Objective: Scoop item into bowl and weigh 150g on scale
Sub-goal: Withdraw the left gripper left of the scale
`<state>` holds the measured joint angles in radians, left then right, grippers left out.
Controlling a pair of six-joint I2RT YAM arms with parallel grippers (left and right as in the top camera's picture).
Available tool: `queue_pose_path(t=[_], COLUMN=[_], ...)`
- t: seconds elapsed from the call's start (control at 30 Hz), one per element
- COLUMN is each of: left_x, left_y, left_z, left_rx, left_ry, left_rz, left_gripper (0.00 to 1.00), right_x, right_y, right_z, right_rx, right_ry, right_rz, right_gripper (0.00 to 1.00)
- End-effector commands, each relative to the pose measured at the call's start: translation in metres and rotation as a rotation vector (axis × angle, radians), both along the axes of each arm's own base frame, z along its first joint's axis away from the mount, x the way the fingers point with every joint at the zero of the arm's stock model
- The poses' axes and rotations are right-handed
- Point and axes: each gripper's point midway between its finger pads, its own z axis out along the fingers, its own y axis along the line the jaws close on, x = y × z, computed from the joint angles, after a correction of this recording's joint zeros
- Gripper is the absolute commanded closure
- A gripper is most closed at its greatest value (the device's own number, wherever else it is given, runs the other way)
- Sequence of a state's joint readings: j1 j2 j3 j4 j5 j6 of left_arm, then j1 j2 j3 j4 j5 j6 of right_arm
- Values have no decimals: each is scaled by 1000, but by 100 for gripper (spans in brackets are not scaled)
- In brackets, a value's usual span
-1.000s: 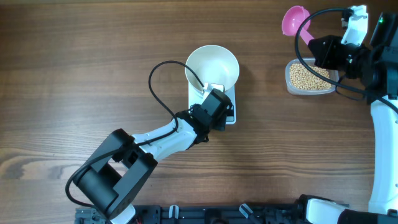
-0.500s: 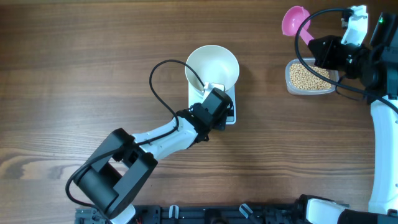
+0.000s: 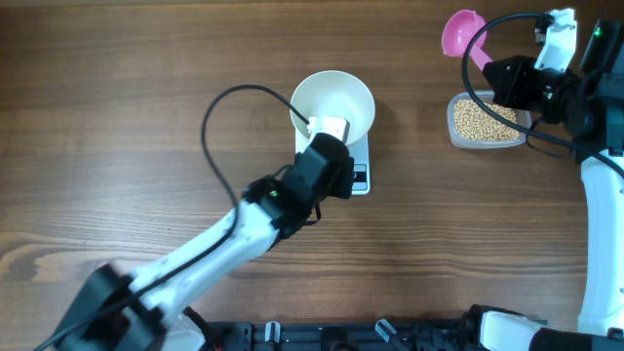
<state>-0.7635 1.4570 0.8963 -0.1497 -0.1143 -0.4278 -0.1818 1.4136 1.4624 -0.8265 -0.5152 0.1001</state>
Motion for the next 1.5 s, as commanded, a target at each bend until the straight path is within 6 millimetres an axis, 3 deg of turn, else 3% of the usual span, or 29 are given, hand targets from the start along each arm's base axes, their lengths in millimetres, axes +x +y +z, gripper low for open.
queue_pose_path(t=[0.0, 0.13, 0.17, 0.33, 0.47, 0.53, 0.63, 0.7, 0.73, 1.17, 1.47], left_x=[-3, -6, -5, 3, 8, 9, 8, 5, 4, -3, -2], left_y=[7, 30, 40, 101, 163, 192, 221, 237, 241, 248, 248], left_z=[51, 81, 85, 97, 95, 94, 93, 87, 86, 75, 75], left_rx=[-86, -97, -90, -39, 6, 15, 24, 42, 47, 74, 74], left_ry=[-92, -156, -165, -178, -146, -132, -115, -88, -80, -32, -31], left_rz=[2, 59, 85, 229, 387, 467, 546, 593, 603, 620, 620], left_gripper=[92, 86, 80, 76, 69, 58, 42, 15, 0, 0, 0], right_x=[-1, -3, -3, -6, -8, -10, -11, -11, -11, 2, 14], right_y=[-2, -2, -2, -1, -1, -1, -1, 0, 0, -3, -24], right_z=[1, -2, -2, -5, -7, -9, -10, -10, -10, 3, 8], right_rx=[-19, -17, -17, -15, -13, -11, -10, -9, -9, -70, -239], right_ry=[-8, 5, 10, 27, 40, 49, 55, 57, 57, -48, -122], right_rz=[2, 2, 2, 4, 4, 4, 4, 4, 4, 39, 19], right_gripper=[96, 96, 96, 96, 96, 96, 96, 96, 96, 96, 96])
